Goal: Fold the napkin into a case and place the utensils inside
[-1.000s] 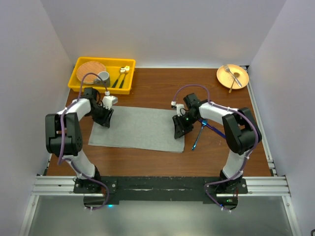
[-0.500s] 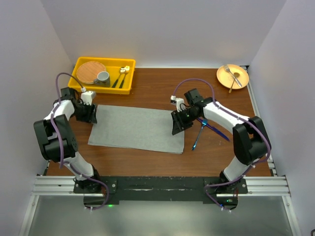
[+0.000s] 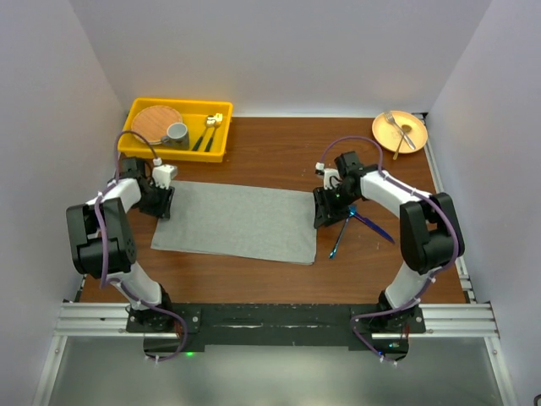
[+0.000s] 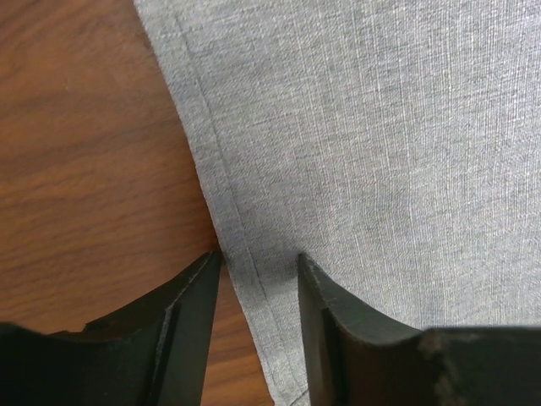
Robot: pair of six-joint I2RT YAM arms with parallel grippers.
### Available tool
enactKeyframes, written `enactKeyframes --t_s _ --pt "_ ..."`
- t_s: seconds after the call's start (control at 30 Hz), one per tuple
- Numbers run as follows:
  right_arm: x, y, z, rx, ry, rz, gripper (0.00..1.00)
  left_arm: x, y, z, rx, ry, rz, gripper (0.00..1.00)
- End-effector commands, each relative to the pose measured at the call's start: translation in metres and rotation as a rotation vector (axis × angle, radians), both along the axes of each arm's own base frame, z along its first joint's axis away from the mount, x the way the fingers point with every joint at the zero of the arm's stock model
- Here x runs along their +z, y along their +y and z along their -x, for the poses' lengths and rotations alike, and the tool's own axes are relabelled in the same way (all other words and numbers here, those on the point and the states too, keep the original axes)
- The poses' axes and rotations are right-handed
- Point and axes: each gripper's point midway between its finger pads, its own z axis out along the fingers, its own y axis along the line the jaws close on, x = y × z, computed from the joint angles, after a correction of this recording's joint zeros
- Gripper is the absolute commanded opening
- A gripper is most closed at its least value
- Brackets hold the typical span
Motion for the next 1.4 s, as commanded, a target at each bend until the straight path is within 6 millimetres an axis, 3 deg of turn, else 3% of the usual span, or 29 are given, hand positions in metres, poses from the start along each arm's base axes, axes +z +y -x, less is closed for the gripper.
enactKeyframes --t_s 0.0,0.2,0.33,0.5,0.67,0.77,0.93,1.1,1.23,1.37 --pt "-0.019 -0.006 0.004 -0.02 0.035 0.053 0.49 -0.004 -0.005 -0.008 0.005 -0.03 -0.027 0.42" --pt "-0.04 -0.007 0.012 -0.018 0.106 0.066 0.47 0.001 -0.011 -0.01 -0.008 -0.044 -0.034 0.24" --pt "-0.044 -0.001 0.016 -0.016 0.142 0.029 0.45 0.019 -0.019 -0.016 -0.033 -0.08 -0.03 0.0" --pt "-0.042 0.003 0.015 -0.013 0.138 0.009 0.41 0.061 -0.05 -0.027 -0.087 -0.177 -0.017 0.0" --pt "-0.042 0.004 0.016 -0.017 0.139 -0.001 0.4 0.101 -0.113 -0.031 -0.183 -0.228 0.084 0.0" --pt "-0.042 0.004 0.015 -0.018 0.138 -0.003 0.4 0.108 -0.16 -0.023 -0.261 -0.201 0.172 0.0" --pt "-0.041 0.005 0.015 -0.018 0.139 -0.006 0.4 0.111 -0.248 -0.006 -0.392 -0.148 0.342 0.0" --pt "-0.041 0.005 0.014 -0.025 0.137 -0.003 0.38 0.101 -0.332 0.012 -0.496 -0.077 0.523 0.0" --pt "-0.04 0.006 0.014 -0.026 0.135 -0.009 0.36 0.097 -0.381 0.023 -0.501 -0.025 0.634 0.0" --pt "-0.038 0.007 0.014 -0.023 0.132 -0.016 0.36 0.091 -0.41 0.023 -0.495 0.001 0.695 0.0"
